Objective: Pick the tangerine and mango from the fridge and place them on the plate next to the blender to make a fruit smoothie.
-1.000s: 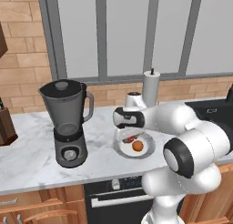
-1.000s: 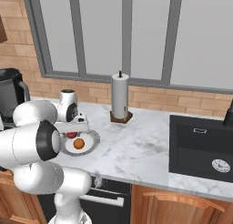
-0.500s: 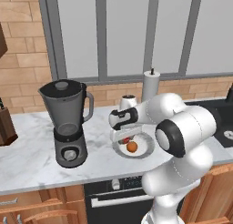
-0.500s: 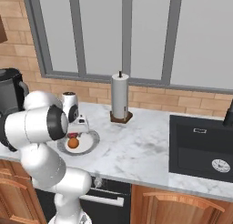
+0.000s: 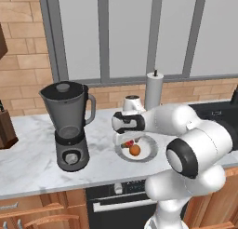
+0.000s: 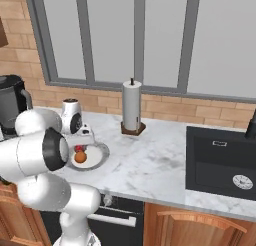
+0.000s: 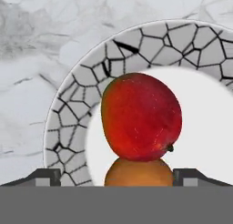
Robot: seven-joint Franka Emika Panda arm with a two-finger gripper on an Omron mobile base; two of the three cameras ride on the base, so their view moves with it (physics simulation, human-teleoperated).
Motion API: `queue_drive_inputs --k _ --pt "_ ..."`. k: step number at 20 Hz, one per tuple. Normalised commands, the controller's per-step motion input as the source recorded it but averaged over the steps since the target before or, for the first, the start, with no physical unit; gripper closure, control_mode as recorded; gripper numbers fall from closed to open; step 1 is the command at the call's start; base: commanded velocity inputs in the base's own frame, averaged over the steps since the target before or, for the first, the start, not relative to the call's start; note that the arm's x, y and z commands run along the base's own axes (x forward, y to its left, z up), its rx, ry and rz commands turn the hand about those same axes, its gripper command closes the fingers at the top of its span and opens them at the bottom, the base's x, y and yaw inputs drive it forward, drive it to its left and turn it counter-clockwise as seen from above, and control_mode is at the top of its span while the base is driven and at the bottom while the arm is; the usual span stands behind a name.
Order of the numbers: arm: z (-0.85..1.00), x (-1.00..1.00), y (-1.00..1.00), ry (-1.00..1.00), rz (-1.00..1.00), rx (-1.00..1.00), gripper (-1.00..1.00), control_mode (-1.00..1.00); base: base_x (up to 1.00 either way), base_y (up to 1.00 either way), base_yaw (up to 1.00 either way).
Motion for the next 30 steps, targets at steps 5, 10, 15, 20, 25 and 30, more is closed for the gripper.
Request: queue_drive_inputs --k 5,10,15,20,25,30 --pt "0.78 -0.76 0.00 -0.41 0.00 0.00 -1.00 -1.00 0.00 0.00 0.00" --pt "0.89 -0.96 -0.11 -0.47 -0.01 0.00 -1.00 -1.00 0.00 0.00 0.00" --pt "0.87 -1.00 -0.43 -0.47 -0.02 0.03 -1.00 -1.00 0.00 0.00 0.00" --pt "0.90 -1.00 -0.55 -0.43 -0.04 0.06 -1.00 -1.00 0.00 0.00 0.00" --pt "0.99 -1.00 -0.72 -0.43 -0.02 0.09 -1.00 -1.00 0.00 0.00 0.00" --pt "0.79 -1.00 -0.79 -0.48 0.00 0.06 -1.00 -1.00 0.00 0.00 0.00"
